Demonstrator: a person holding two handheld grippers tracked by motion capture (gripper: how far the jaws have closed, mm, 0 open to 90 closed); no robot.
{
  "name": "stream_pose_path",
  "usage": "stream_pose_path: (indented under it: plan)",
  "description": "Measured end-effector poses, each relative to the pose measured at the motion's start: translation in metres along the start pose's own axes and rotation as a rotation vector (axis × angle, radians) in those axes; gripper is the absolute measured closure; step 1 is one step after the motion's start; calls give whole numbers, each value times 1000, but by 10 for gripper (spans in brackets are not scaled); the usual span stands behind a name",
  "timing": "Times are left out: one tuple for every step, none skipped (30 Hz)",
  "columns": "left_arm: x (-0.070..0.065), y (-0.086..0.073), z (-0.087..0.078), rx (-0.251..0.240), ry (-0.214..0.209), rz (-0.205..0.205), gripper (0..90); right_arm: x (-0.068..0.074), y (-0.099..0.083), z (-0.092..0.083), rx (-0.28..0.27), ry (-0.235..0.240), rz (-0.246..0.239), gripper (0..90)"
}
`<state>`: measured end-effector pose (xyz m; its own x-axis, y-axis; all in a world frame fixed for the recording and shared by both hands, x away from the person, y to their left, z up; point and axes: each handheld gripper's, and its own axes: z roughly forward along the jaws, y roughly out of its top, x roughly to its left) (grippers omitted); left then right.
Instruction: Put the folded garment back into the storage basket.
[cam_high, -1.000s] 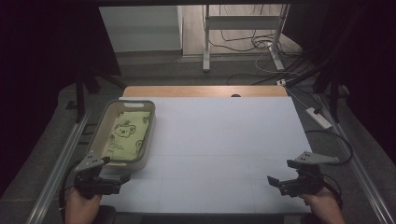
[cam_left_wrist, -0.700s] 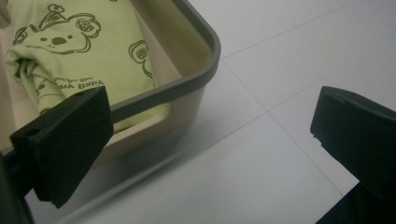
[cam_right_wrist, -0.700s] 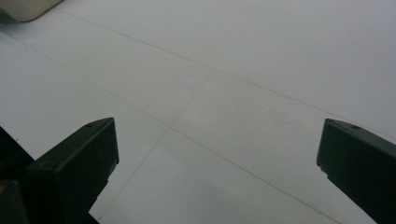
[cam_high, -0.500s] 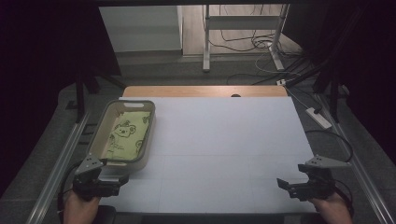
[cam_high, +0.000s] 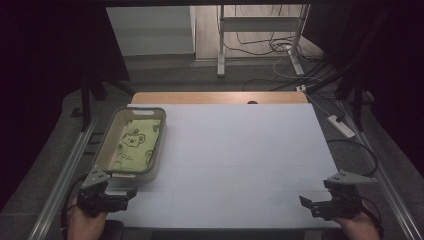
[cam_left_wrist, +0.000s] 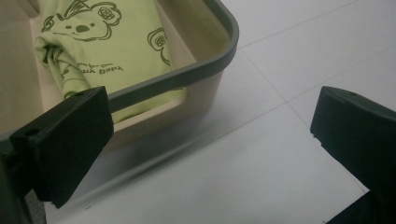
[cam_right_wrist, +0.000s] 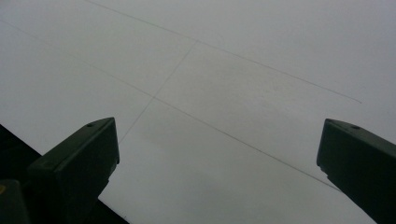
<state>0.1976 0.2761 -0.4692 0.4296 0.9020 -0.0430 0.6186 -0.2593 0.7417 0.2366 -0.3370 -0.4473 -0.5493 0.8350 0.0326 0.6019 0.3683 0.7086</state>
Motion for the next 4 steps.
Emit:
stream_pose_path:
  plan:
    - [0, 0, 0, 1, 0, -1, 0, 1, 0, 0, 5, -2, -3, 0]
    - [0, 1, 0, 0, -3, -3, 0, 1, 0, 0, 9, -5, -9, 0]
    - [0, 1, 1, 4, -1, -5, 0, 1, 0, 0, 12, -8, -12, 0]
    - [0, 1, 1, 4, -1, -5, 0, 1, 0, 1, 17, -7, -9, 0]
